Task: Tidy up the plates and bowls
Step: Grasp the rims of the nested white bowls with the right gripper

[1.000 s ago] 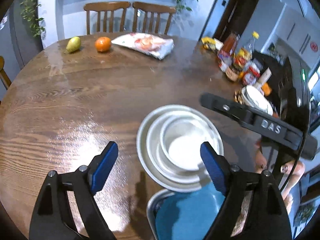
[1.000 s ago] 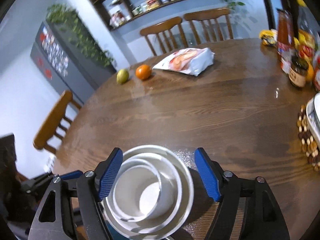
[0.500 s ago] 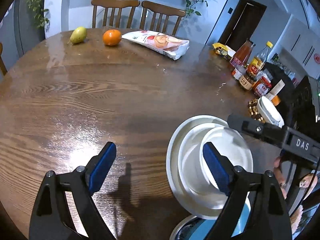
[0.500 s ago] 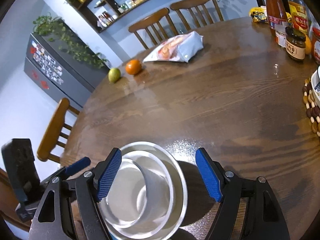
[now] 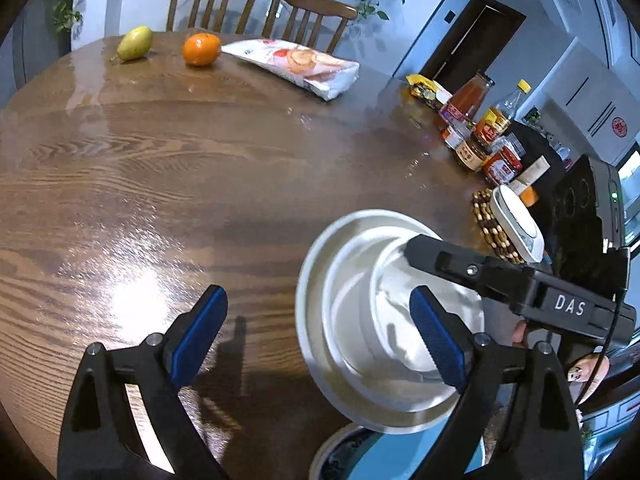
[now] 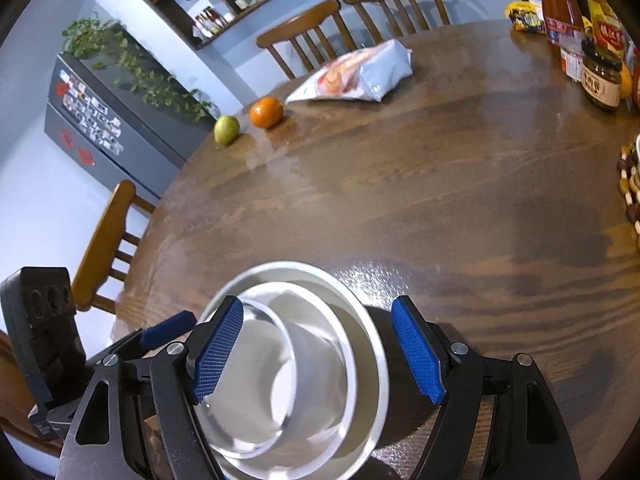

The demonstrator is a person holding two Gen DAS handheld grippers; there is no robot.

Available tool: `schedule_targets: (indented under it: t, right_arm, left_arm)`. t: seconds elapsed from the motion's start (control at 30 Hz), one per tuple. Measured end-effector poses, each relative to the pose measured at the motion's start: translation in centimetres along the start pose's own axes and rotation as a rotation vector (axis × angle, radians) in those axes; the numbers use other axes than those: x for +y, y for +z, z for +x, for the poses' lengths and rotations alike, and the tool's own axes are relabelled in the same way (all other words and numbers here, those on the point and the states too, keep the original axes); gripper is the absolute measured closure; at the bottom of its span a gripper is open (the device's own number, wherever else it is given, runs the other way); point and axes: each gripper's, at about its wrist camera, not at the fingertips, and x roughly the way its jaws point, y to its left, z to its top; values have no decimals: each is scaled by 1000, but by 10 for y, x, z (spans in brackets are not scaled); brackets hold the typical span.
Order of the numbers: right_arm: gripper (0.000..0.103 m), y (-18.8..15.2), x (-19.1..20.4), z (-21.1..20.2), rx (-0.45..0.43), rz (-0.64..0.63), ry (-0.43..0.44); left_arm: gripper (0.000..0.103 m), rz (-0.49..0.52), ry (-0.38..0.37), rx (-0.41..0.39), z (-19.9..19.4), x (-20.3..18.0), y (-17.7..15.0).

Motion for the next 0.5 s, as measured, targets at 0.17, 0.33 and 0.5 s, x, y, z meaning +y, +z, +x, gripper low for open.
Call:
schedule_targets:
  t: [0.17,0.33,0.5]
  right_arm:
    - [25,-4,-1,3,26,3,-17]
    - [25,-6,0,6,41,-4,-20]
    - [25,-10,1,8,65,-16,-21]
  left_arm:
    - [11,23,-14,37,3,-7,-4]
    - [11,8,3,73,11,-3,-6]
    - [11,-3,-5,84,12,-4,-6]
